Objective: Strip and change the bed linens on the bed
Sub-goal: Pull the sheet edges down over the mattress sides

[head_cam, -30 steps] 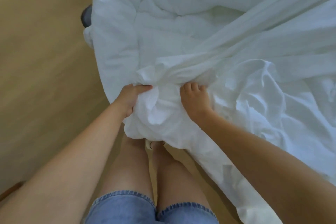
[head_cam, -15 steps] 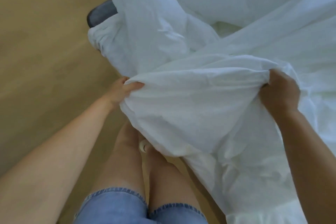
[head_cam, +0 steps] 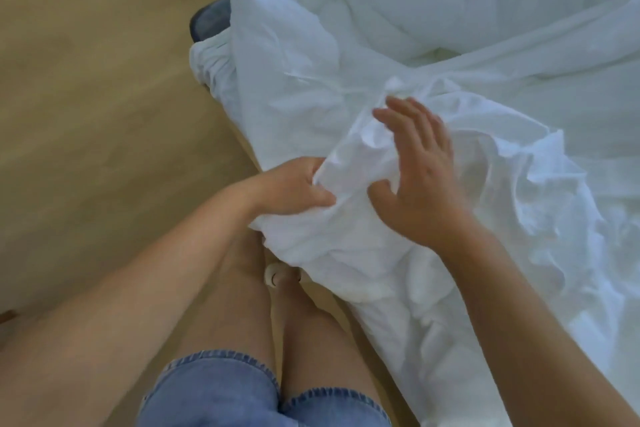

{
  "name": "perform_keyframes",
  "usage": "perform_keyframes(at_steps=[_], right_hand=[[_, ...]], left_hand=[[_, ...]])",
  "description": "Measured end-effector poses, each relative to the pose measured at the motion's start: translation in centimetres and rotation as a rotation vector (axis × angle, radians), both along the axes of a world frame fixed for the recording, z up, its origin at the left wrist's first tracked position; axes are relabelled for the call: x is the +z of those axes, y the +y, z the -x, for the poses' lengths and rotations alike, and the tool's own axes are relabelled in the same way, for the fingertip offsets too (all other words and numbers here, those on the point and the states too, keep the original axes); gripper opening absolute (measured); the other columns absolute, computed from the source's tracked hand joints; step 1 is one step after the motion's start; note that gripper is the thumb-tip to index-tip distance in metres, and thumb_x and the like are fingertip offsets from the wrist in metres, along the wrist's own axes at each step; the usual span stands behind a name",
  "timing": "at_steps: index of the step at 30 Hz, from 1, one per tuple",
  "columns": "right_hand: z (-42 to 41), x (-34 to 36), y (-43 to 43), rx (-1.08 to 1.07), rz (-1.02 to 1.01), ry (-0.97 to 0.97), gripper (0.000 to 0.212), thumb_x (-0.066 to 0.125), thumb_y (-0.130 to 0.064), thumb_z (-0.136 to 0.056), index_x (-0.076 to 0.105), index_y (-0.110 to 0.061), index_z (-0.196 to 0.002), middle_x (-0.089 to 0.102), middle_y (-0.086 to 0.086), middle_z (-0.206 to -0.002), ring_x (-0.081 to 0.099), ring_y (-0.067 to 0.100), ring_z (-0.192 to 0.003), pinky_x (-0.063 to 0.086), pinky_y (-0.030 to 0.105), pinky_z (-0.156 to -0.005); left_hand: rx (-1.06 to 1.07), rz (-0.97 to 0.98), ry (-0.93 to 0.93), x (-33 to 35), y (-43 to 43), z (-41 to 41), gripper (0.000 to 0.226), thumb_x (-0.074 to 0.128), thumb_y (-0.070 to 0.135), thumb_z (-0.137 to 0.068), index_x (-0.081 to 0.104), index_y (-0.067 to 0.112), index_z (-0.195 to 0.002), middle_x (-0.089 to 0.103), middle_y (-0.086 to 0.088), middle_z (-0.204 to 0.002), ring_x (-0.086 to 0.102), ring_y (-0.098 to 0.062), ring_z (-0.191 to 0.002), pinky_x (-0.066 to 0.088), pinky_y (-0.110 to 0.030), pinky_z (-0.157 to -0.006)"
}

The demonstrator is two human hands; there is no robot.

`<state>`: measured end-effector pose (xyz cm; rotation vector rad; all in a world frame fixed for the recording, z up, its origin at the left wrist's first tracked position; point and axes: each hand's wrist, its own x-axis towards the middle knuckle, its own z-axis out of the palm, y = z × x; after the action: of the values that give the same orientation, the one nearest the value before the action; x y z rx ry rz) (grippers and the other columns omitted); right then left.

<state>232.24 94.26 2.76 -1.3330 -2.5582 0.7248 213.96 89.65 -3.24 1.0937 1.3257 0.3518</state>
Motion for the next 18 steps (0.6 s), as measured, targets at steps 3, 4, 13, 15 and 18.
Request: perform_keyframes(at_steps=[3,4,13,15,18], right_hand=[[2.6,-1.2,-0.7,0.419,0.206,-0.390,0.063,0.054,-0.031,-0.081,0.035,-0.018,-0.139,0.049,0.003,-0.134,0.029,0.022,-0.137,-0.007,0.038,-0.115],[3.0,-1.7,-0.6,0.474,0.246,-0.479,0.044,0.053,-0.034,-0.081,0.048,-0.020,-0.123,0.059,-0.001,-0.108,0.046,0.022,-0.123,0.007,0.037,-0.116],[0.9,-3.2,0.2,0.297,0.635,-0.605,0.026,0.052,-0.049,-0.077,0.046,-0.025,-0.071,0.049,-0.014,-0.072,0.052,0.013,-0.072,0.034,0.025,-0.055],[1.5,-3.3,0.1,0.300,0.765,-0.661,0.034,0.055,-0.058,-0.076,0.049,-0.026,-0.088,0.049,-0.012,-0.082,0.051,0.011,-0.076,0.035,0.025,-0.060],[3.5,-3.4,-1.2,0.465,0.814,-0.760,0.030,0.060,-0.042,-0.082,0.052,-0.019,-0.099,0.054,-0.005,-0.091,0.047,0.011,-0.072,0.032,0.023,-0.058]], left_hand=[[-0.277,-0.302,0.250,1.0,-2.1,-1.4,0.024,0.057,0.026,-0.085,0.041,0.042,-0.076,0.050,0.021,-0.067,0.051,0.002,-0.063,0.037,-0.006,-0.057],[-0.345,-0.316,0.298,0.9,-3.1,-1.2,0.021,0.058,0.031,-0.081,0.041,0.041,-0.075,0.051,0.017,-0.066,0.051,-0.001,-0.062,0.038,-0.009,-0.055],[-0.638,-0.162,0.534,-4.1,-5.4,-0.1,0.026,0.050,0.055,-0.082,0.053,0.029,-0.080,0.063,0.005,-0.089,0.055,-0.018,-0.093,0.031,-0.032,-0.095],[-0.512,-0.317,0.611,-4.2,-5.5,-0.8,0.024,0.050,0.034,-0.088,0.046,0.020,-0.070,0.054,0.000,-0.071,0.056,-0.026,-0.078,0.034,-0.032,-0.084],[-0.332,-0.520,0.525,-2.8,-6.7,-2.2,0.031,0.064,0.010,-0.071,0.039,0.016,-0.054,0.043,-0.006,-0.047,0.039,-0.026,-0.047,0.043,-0.035,-0.064]])
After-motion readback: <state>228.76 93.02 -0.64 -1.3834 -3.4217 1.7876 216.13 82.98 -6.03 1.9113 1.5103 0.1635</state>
